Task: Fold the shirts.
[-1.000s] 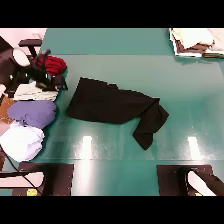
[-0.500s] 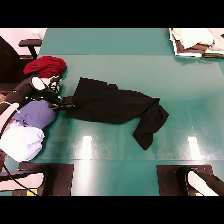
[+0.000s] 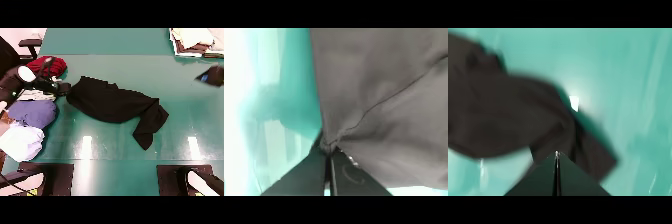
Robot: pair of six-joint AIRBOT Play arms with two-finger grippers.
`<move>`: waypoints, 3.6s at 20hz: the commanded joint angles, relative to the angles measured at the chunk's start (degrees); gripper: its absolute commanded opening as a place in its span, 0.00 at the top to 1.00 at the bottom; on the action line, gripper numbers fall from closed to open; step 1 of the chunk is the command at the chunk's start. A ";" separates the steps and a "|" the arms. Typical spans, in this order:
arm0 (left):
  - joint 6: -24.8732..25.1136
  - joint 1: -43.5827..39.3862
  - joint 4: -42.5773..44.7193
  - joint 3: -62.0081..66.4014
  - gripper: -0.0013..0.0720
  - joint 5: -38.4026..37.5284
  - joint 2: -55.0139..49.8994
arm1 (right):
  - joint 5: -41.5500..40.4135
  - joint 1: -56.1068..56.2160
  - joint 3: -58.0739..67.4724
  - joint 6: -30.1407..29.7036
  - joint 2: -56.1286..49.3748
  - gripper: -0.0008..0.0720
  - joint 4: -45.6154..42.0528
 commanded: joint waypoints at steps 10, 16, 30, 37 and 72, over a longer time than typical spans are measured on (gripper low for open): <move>0.92 0.04 0.39 2.93 0.95 -0.68 2.86 | -17.18 4.35 -28.30 -0.17 -14.45 0.29 2.60; 0.92 0.07 0.42 2.99 0.95 -0.59 3.15 | -23.63 10.34 -21.18 -1.03 -20.15 0.96 2.45; 0.92 0.04 1.75 43.39 0.95 -0.52 26.29 | -5.27 -6.91 21.44 -1.90 11.37 0.96 2.47; 2.16 0.04 2.32 51.56 0.95 -0.09 25.22 | 2.93 -11.23 35.65 1.18 9.64 0.96 2.47; 2.38 5.05 -2.29 -26.16 0.16 -9.38 13.40 | -0.28 -5.95 -12.26 0.46 -0.07 0.43 -2.84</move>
